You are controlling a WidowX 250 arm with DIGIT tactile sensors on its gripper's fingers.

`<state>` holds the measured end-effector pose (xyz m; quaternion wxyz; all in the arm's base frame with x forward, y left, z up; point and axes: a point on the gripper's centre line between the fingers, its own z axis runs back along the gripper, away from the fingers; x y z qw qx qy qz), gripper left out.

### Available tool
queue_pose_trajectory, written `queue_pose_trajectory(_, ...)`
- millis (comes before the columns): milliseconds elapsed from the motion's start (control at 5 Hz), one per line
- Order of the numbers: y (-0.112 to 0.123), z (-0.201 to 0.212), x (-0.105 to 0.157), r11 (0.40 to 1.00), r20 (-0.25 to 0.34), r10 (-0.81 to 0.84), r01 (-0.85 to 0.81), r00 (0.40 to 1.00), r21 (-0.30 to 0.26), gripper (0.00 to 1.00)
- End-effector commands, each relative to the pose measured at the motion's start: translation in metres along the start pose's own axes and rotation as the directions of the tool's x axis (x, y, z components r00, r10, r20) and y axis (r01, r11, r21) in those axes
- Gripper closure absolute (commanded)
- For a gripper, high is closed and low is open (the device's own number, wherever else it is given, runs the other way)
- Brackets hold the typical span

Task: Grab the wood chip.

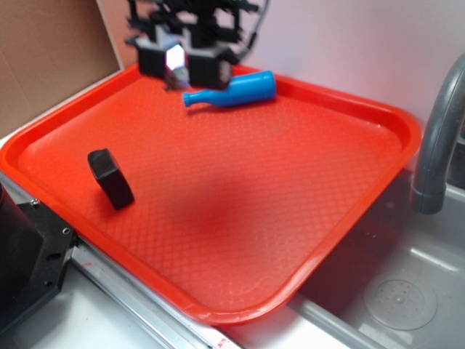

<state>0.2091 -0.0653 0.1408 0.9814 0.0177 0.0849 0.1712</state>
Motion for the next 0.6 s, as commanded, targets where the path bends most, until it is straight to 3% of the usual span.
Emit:
queue_pose_trajectory(0,0.0513,0.0503,-0.0004,0.972,0.162,-0.184,0.204,0.969,-0.117,1.0)
queue_pose_trajectory(200,0.0581,0.0464,0.0019,0.944,0.162,-0.244,0.273,0.956,-0.186,1.0)
queue_pose_trajectory(400,0.0555,0.0443,0.0072,0.962,0.166,-0.21,0.234,0.963,-0.143,1.0)
